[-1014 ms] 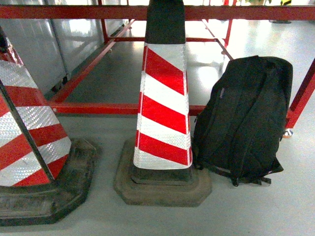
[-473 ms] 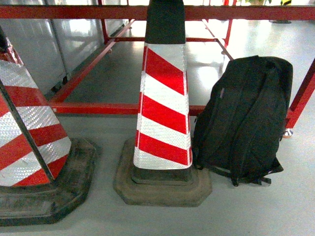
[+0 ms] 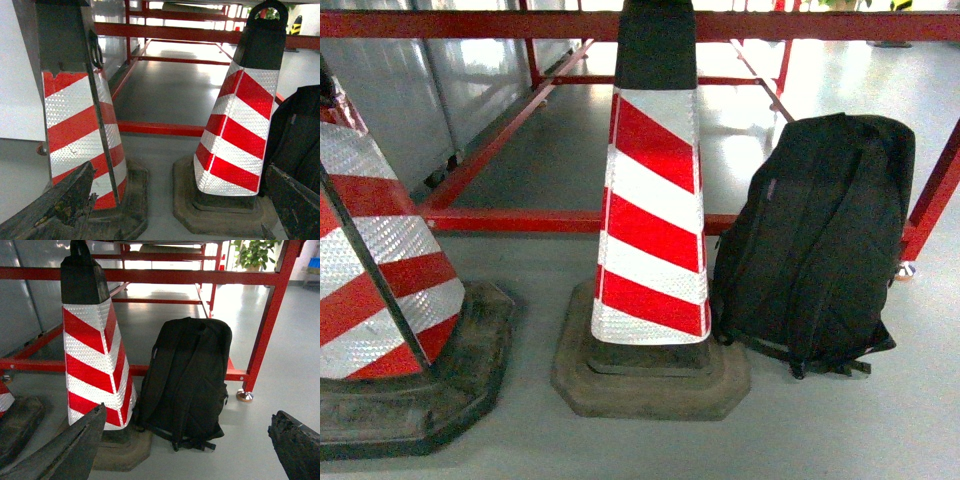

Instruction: Sort blue parts and orange caps into right shelf containers

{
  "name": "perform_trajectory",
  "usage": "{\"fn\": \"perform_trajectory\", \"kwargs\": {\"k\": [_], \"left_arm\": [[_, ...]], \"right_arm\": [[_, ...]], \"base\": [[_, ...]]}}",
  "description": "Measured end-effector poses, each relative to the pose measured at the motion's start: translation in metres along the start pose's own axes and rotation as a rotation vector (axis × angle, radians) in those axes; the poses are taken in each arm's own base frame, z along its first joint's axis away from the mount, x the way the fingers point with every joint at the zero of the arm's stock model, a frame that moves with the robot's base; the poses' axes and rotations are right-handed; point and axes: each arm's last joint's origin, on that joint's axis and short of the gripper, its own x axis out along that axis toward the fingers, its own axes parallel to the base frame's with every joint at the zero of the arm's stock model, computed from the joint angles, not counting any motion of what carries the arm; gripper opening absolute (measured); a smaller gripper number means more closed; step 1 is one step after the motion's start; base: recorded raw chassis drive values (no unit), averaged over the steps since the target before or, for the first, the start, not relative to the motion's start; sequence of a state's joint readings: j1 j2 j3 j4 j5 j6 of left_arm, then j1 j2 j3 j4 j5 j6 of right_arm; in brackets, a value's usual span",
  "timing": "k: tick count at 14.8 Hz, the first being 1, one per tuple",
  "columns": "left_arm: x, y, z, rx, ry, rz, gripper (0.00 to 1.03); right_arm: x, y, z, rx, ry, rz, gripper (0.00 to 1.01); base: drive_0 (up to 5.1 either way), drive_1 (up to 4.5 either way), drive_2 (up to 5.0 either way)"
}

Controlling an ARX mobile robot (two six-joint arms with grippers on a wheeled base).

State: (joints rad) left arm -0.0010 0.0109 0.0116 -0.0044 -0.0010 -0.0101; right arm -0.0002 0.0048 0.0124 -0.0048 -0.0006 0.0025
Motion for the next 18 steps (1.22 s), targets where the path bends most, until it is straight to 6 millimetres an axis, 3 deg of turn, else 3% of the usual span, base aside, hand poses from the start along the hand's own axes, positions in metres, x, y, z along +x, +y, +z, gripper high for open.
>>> {"fn": "perform_trajectory", "kwargs": {"k": [18], "left_arm": [[0.0000,0.0000,0.0000,0.000,0.000,0.000,0.98]], "right_arm": [[0.0000,0.0000,0.0000,0.000,0.000,0.000,0.98]], "base": [[0.0,0.00,0.0]]}}
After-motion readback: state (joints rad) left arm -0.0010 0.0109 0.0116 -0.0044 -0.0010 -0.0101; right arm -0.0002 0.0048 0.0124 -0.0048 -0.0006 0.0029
